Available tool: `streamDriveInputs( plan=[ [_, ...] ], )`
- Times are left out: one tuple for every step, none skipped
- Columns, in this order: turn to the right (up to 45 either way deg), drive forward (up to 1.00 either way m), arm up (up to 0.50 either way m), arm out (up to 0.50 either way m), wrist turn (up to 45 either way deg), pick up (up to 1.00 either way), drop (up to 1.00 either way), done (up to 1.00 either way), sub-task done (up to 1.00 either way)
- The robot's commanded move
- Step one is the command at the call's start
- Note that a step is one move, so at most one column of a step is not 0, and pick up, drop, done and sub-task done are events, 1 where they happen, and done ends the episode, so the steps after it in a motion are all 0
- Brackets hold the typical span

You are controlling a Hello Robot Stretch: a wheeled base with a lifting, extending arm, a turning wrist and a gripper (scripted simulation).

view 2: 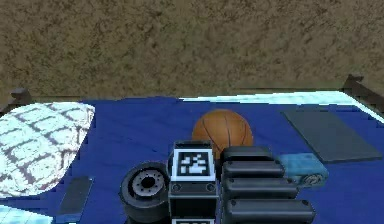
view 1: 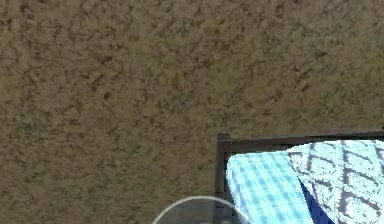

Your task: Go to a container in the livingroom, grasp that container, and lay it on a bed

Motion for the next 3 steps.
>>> streamDriveInputs(
  plan=[
    [45.0,0.0,0.0,0.0,0.0,0.0,0.0,0.0,0.0],
    [45.0,0.0,0.0,0.0,0.0,0.0,0.0,0.0,0.0],
    [45.0,0.0,0.0,0.0,0.0,0.0,0.0,0.0,0.0]
  ],
)
